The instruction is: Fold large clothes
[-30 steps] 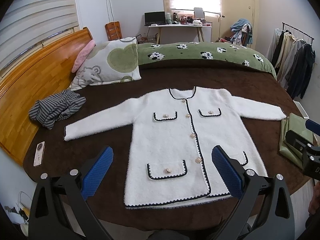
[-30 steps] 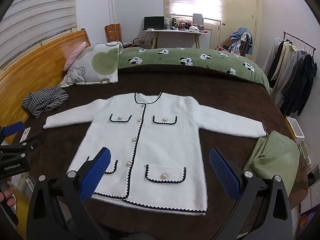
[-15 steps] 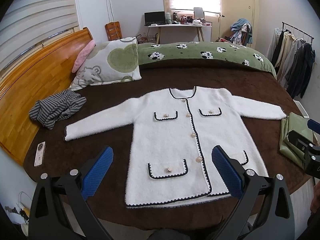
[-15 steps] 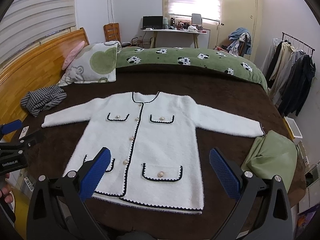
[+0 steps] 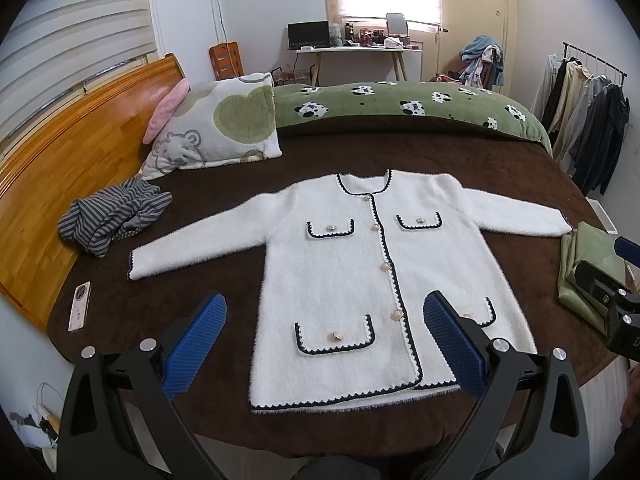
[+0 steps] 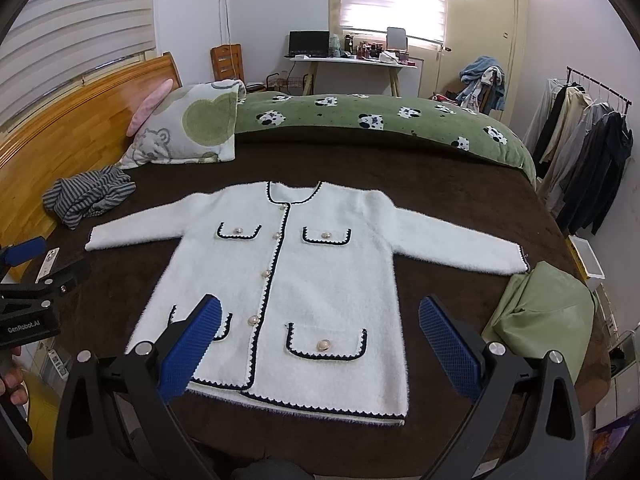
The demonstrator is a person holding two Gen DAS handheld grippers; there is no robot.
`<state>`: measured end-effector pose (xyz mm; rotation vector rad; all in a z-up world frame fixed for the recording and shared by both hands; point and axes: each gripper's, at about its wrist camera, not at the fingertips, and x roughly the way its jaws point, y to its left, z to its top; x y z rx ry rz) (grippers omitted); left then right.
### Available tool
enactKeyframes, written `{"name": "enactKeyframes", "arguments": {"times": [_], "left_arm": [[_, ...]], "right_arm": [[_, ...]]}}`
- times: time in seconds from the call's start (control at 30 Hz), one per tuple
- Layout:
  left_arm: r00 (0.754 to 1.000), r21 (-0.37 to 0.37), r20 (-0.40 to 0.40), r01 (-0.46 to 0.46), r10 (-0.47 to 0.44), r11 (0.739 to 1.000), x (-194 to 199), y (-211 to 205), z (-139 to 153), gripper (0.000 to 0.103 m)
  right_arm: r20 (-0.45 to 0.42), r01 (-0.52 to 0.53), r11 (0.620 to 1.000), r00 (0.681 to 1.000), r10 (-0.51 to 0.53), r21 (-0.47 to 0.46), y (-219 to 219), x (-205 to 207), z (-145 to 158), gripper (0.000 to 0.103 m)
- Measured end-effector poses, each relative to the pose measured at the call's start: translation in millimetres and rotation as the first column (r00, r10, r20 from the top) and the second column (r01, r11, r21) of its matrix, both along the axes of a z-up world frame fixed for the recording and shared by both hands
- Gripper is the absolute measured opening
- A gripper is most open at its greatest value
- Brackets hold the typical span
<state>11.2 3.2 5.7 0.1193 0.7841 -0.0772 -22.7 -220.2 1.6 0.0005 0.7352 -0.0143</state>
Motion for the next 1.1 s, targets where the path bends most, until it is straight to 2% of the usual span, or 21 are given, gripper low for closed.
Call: {"name": "enactKeyframes", "arguments": {"times": [0.27, 1.1], "left_arm": [[1.000, 0.000, 0.004, -0.010, 0.010, 1.000, 1, 5, 4, 0.097], [1.000, -0.009, -0.005, -0.018, 0.018, 1.000, 0, 5, -6, 0.097]], "right_arm": [[-0.005, 0.004, 1.000, 1.000, -0.004, 0.000, 1, -4, -2, 0.098], [-0.029, 0.003, 1.000, 1.000, -0.003, 0.000, 0, 1, -9, 0.098]]}}
